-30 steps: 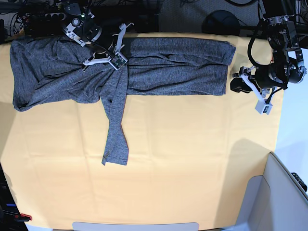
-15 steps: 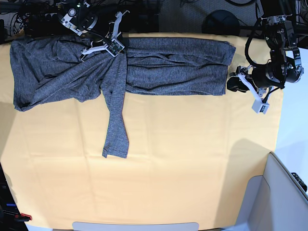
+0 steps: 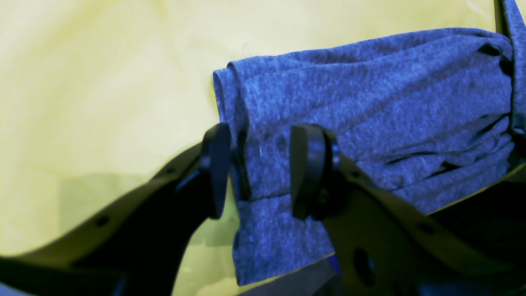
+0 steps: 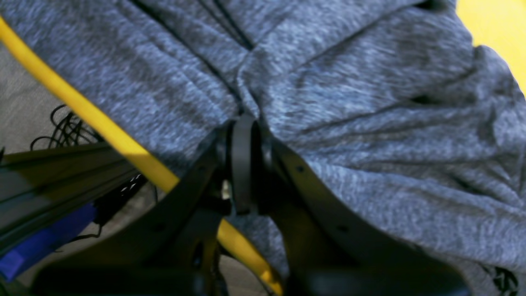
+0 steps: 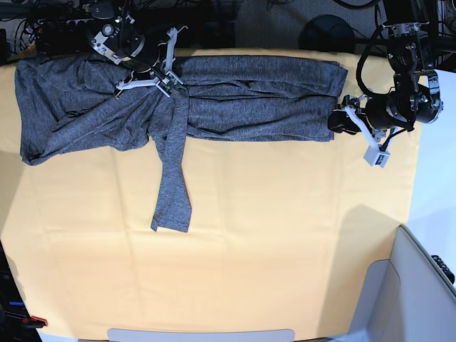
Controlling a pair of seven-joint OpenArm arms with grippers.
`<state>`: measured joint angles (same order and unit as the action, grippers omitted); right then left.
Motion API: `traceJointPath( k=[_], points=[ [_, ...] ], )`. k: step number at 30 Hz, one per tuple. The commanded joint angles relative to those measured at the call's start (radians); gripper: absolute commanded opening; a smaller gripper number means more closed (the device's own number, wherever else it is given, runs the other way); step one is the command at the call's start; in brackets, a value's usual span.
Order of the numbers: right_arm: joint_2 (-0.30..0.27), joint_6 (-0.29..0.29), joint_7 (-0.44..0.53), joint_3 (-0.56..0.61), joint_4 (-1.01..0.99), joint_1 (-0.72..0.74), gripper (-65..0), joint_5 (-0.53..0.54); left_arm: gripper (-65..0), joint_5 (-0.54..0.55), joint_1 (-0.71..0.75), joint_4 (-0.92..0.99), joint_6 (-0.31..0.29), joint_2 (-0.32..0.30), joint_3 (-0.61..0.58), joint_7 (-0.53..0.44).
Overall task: Fold the T-shirt properly
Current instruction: 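Open the right gripper and move it down to the sleeve cuff, then grasp the sleeve cuff with the right gripper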
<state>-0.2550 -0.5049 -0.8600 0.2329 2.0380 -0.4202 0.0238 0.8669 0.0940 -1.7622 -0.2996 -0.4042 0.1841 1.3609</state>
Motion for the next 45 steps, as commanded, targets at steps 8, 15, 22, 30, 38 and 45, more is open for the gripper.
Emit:
traceJointPath(
  k=[8,15,22,30,38,45],
  points=[
    [0.047,0.005,0.023,-0.005,0.016,0.007,-41.8,0.003,-43.0,0.01,-0.012,-0.015,-0.002,-0.011,0.008,-0.007],
    [0.044,0.004,0.026,-0.004,0.019,0.008,-36.1,0.006,-43.0,0.01,-0.012,-0.015,-0.002,-0.011,0.007,-0.007],
    [0.061,0.002,0.031,-0.086,0.019,0.067,-37.8,0.008,-43.0,0.01,-0.012,-0.015,-0.002,-0.011,0.005,-0.002],
    [0.27,0.002,0.025,-0.237,0.014,0.238,-37.4,0.008,-43.0,0.01,-0.012,-0.015,-0.002,-0.011,0.005,-0.002],
    [0.412,0.004,-0.048,-0.415,-0.112,0.455,-37.3,0.008,-43.0,0.01,-0.012,-0.015,-0.002,-0.011,0.004,-0.005],
    [0.412,0.078,-0.052,-0.599,-0.455,0.63,-37.3,0.299,-43.0,0.008,-0.012,-0.015,-0.002,-0.011,-0.034,-0.008]
  ],
)
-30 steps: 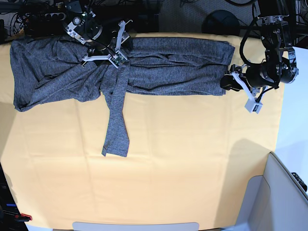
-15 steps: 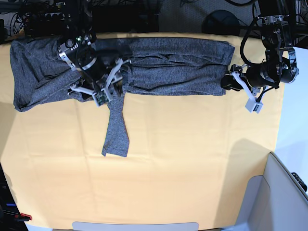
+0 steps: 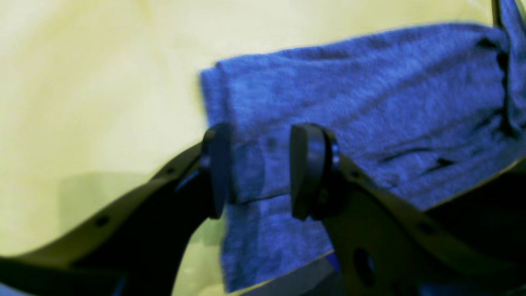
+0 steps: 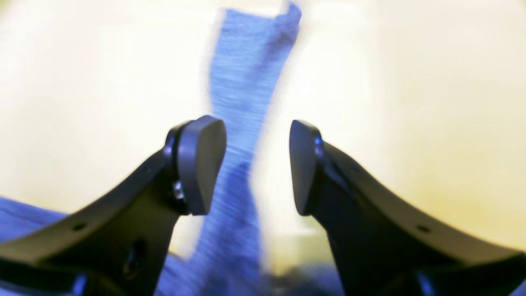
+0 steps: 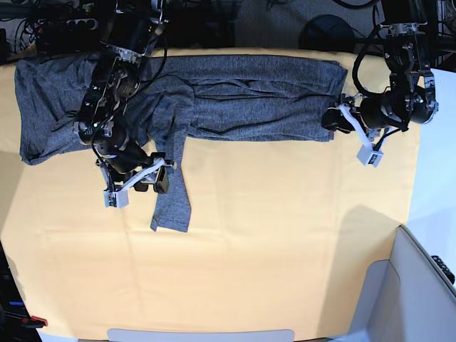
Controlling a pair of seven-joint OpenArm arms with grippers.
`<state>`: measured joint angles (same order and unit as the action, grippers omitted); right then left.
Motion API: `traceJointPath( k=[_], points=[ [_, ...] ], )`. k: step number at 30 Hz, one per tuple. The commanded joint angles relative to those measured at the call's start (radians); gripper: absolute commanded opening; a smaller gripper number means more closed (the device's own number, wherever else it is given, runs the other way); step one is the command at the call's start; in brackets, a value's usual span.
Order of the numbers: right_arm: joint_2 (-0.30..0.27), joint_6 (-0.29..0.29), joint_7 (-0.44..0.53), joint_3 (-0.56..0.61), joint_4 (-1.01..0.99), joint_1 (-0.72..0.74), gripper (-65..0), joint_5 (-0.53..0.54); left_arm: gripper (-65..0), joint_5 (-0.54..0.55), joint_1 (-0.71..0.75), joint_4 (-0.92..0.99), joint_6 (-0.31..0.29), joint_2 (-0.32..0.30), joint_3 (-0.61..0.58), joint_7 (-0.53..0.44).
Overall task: Fold the T-shirt properly
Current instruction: 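Grasp the sleeve cuff with the right gripper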
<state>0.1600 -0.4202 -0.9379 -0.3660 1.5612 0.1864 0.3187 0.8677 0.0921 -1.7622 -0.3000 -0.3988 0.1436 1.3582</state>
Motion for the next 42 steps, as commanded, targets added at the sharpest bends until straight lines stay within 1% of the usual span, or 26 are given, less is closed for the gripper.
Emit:
traceJointPath(
  k=[1,3,4,7,9,12,15,17,21,24,26,29,31,35,42],
  points=[
    [-0.003,0.042,0.029,-0.021,-0.018,0.046,-37.4,0.04,-43.0,0.008,-0.01,-0.015,-0.001,-0.016,0.006,-0.006],
    [-0.003,0.119,0.041,-0.041,-0.06,0.078,-37.4,0.069,-43.0,0.008,-0.01,-0.015,-0.001,-0.016,0.006,-0.006],
    [-0.003,0.151,0.069,-0.04,-0.064,0.088,-37.5,0.072,-43.0,0.008,-0.01,-0.015,-0.001,-0.016,0.006,-0.006],
    [-0.003,0.194,0.171,0.008,-0.069,0.095,-37.6,0.07,-43.0,0.008,-0.01,-0.015,-0.001,-0.016,0.006,-0.006],
    [-0.003,0.243,0.224,0.04,-0.071,0.107,-37.6,0.069,-43.0,0.008,-0.01,-0.015,-0.001,-0.016,0.006,-0.006],
    [-0.003,0.337,0.26,0.084,-0.092,0.132,-37.6,0.067,-43.0,0.008,-0.01,-0.015,-0.001,-0.016,0.006,-0.006],
    [-0.003,0.438,0.268,0.131,-0.141,0.18,-37.7,0.064,-43.0,0.008,-0.01,-0.015,-0.001,-0.016,0.006,-0.006],
    [-0.003,0.499,0.293,0.175,-0.181,0.21,-37.7,0.047,-43.0,0.008,-0.01,-0.015,-0.001,-0.016,0.006,-0.006],
    [-0.003,0.588,0.379,0.238,-0.25,0.241,-37.7,0.003,-43.0,0.008,-0.01,-0.014,-0.001,-0.016,0.006,-0.006],
    [-0.003,0.654,0.4,0.267,-0.31,0.269,-37.7,-0.045,-43.0,0.008,-0.01,-0.014,-0.001,-0.016,0.006,-0.006],
    [-0.003,0.696,0.406,0.267,-0.351,0.282,-37.7,-0.065,-43.0,0.008,-0.01,-0.014,-0.001,-0.016,0.006,-0.006],
    [-0.003,0.737,0.408,0.269,-0.384,0.287,-37.7,-0.076,-43.0,0.008,-0.01,-0.014,-0.001,-0.016,0.006,-0.006],
    [-0.003,0.751,0.408,0.269,-0.385,0.287,-37.7,-0.076,-43.0,0.008,-0.01,-0.014,-0.001,-0.016,0.006,-0.006],
    [-0.003,0.752,0.408,0.269,-0.396,0.285,-37.7,-0.077,-43.0,0.008,-0.01,-0.014,-0.001,-0.016,0.006,-0.006],
    [-0.003,0.752,0.408,0.27,-0.483,0.308,-37.7,-0.077,-43.0,0.008,-0.01,-0.014,-0.001,-0.015,0.006,-0.006]
  ],
)
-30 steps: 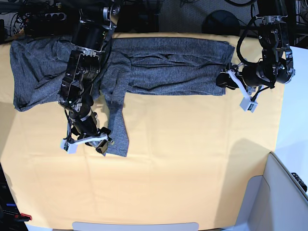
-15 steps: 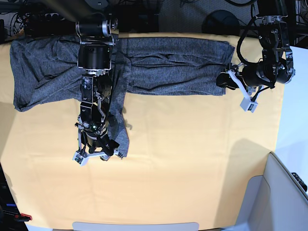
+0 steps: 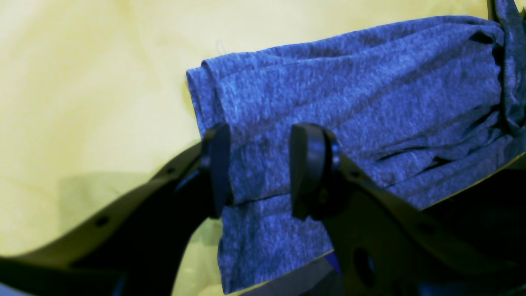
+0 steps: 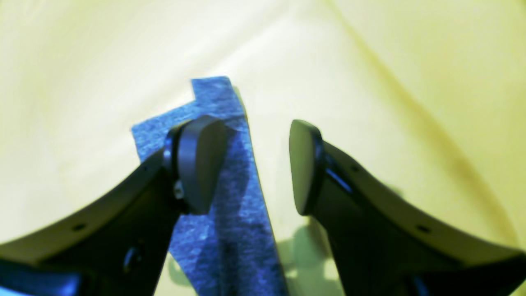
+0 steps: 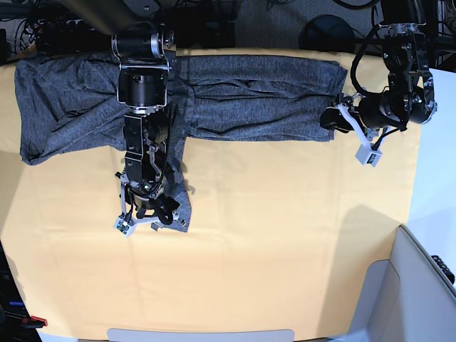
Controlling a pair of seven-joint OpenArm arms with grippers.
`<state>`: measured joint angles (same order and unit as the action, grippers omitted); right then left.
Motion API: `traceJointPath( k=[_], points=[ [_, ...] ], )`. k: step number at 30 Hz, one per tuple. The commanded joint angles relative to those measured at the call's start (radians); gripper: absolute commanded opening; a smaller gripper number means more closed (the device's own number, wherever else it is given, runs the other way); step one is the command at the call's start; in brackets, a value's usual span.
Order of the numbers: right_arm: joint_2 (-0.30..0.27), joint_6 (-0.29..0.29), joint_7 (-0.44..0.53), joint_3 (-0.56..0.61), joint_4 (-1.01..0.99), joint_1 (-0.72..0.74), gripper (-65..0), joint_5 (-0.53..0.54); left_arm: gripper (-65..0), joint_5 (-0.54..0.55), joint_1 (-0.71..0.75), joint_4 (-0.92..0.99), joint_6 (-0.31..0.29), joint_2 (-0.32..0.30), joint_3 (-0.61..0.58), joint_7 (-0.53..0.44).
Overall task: Fold the T-shirt properly
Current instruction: 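Grasp the sleeve cuff with the right gripper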
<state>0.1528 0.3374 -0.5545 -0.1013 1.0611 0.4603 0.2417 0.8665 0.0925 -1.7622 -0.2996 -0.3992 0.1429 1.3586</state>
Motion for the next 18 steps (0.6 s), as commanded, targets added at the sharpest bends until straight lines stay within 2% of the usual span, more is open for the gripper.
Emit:
traceJointPath(
  k=[1,4,9,18],
  points=[
    [0.004,-0.005,0.024,0.005,0.009,0.035,-37.7,0.0,-43.0,0.009,-0.01,-0.014,-0.002,-0.014,0.007,-0.006],
    [0.004,-0.005,0.024,0.013,0.001,0.047,-37.8,-0.009,-43.0,0.009,-0.01,-0.014,-0.002,-0.014,0.007,-0.006],
    [0.004,-0.005,0.024,0.099,0.008,0.048,-37.8,-0.032,-43.0,0.009,-0.01,-0.014,-0.002,-0.014,0.007,-0.006],
    [0.004,-0.004,0.024,0.097,0.001,0.059,-37.8,-0.032,-43.0,0.009,-0.01,-0.014,-0.002,-0.014,0.007,-0.006]
  ],
)
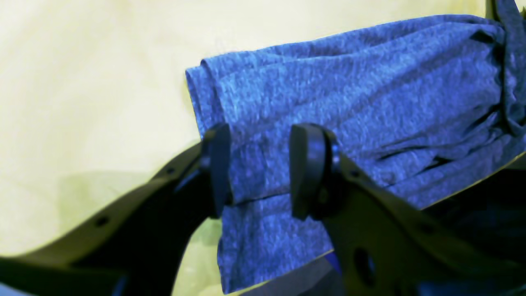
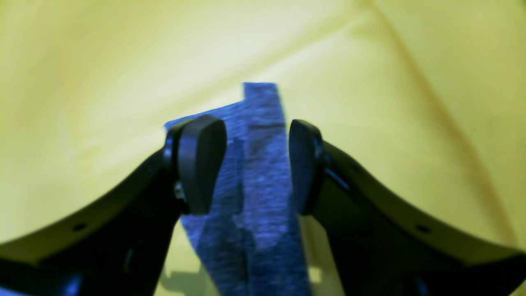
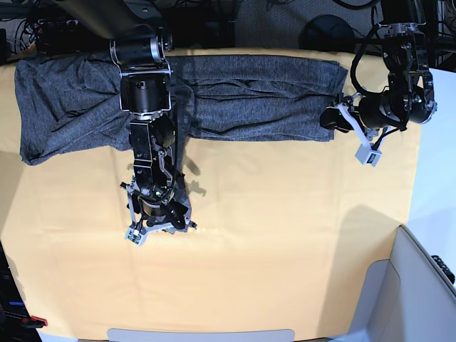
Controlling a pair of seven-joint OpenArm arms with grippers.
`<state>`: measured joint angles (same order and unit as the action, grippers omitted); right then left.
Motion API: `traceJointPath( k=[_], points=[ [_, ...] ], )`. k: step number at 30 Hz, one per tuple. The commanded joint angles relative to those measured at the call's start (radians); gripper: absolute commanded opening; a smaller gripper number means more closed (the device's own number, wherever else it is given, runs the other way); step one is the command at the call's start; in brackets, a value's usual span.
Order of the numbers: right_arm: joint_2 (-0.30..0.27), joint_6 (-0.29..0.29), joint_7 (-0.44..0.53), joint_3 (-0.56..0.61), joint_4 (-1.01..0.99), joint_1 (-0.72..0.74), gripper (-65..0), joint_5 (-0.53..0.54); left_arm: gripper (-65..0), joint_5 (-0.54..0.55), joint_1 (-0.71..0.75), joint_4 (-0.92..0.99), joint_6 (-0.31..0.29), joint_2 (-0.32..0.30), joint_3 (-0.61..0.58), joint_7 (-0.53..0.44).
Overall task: Fold the T-shirt properly
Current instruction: 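Grasp the sleeve cuff with the right gripper, then fold the held cuff up onto the body toward the left gripper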
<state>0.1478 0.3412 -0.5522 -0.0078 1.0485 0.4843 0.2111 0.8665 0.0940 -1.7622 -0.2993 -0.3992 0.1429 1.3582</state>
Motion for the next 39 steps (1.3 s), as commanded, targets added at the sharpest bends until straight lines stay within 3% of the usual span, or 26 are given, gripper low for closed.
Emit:
traceJointPath(
  k=[1,20,23,28,39],
  points=[
    [0.009,-0.008,0.022,0.004,0.014,0.034,-37.8,-0.002,-43.0,0.009,-0.012,-0.014,-0.002,-0.014,0.007,-0.006],
    [0.009,-0.006,0.024,0.002,-0.069,0.04,-37.9,-0.005,-43.0,0.01,-0.012,-0.014,-0.002,-0.014,0.007,-0.006],
    [0.009,-0.006,0.024,0.002,-0.069,0.038,-43.7,-0.005,-43.0,0.01,-0.012,-0.014,-0.002,-0.014,0.007,-0.006],
    [0.009,-0.006,0.024,0.002,-0.07,0.038,-65.0,-0.005,-43.0,0.01,-0.012,-0.014,-0.002,-0.014,0.007,-0.006],
    [0.009,-0.006,0.013,0.013,-0.047,0.03,-65.0,-0.005,-43.0,0.01,-0.012,-0.014,-0.002,-0.014,0.007,-0.006]
  ],
)
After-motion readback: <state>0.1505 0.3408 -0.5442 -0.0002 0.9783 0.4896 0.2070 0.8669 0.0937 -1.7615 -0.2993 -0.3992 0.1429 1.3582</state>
